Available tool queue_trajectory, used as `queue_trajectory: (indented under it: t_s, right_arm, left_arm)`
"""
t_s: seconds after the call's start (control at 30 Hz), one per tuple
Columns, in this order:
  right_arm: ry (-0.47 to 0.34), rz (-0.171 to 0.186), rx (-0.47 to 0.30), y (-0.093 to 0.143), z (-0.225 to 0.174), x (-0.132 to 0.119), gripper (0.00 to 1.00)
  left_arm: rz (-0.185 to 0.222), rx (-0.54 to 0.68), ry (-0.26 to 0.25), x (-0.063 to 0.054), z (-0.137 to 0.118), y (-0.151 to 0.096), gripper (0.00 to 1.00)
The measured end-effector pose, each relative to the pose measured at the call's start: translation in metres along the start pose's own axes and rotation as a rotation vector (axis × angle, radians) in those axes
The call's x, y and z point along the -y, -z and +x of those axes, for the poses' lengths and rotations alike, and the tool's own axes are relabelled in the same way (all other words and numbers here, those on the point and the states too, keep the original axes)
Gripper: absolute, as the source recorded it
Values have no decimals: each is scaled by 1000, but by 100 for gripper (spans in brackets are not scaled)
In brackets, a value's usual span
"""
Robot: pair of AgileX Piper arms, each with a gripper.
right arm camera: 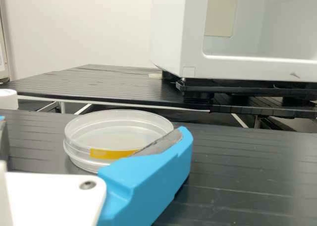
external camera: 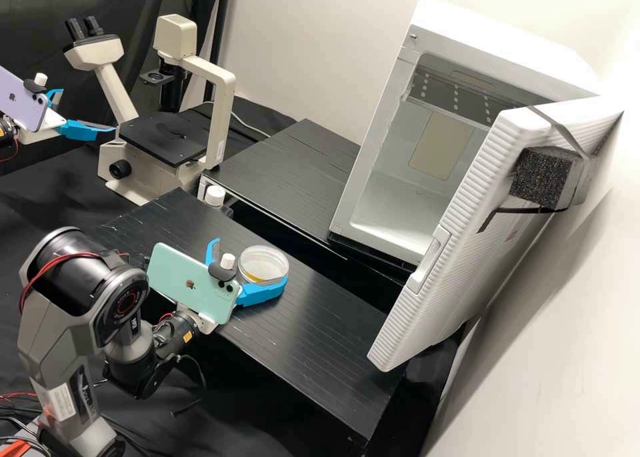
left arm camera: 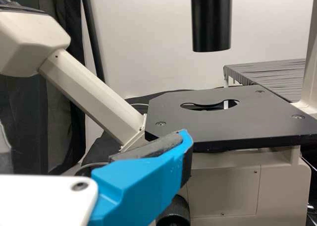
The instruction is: Return the petri dish to the incubator.
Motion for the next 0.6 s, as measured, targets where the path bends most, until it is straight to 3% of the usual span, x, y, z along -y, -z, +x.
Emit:
queue_trajectory:
  t_s: [0.37,0.6]
  right_arm:
    - [4,2,15,-2,1,3,0]
    - [-3,-16,33,-1,12,6,0]
  left_arm:
    - [0,0,0,0,0,0,100]
    - [0,0,0,0,0,0,100]
